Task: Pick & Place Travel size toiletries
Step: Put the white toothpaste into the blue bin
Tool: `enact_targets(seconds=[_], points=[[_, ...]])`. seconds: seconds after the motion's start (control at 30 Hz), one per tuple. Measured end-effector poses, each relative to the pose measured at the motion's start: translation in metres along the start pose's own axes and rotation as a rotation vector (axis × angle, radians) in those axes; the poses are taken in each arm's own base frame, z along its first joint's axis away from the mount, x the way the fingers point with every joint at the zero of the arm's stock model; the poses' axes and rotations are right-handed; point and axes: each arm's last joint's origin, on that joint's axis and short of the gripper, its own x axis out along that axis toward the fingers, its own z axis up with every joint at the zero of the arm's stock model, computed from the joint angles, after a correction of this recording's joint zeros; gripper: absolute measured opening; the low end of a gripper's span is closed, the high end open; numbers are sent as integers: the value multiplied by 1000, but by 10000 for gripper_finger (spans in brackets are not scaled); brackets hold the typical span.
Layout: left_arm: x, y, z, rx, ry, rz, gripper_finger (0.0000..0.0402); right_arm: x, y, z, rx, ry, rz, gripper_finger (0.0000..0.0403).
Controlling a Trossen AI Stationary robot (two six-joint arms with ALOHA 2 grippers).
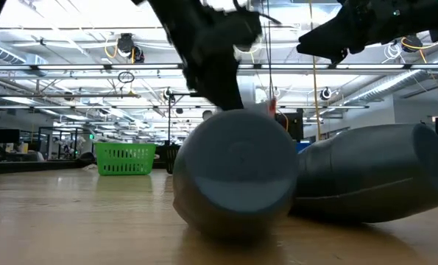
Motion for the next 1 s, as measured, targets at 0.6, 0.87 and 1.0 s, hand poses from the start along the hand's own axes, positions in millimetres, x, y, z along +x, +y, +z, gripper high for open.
enact_targets(seconds=[0.6,0.87,1.0], points=[[-41,54,-60,4,-801,-336,7,-8,-2,-4,43,-18,1,167],[-46,68,-69,-18,-982,-417,6,-4,-1,-10,51,-94,-2,167],[-49,69,-57,-29,-993,-373,5,2,1,-15,60,-176,-2,167]])
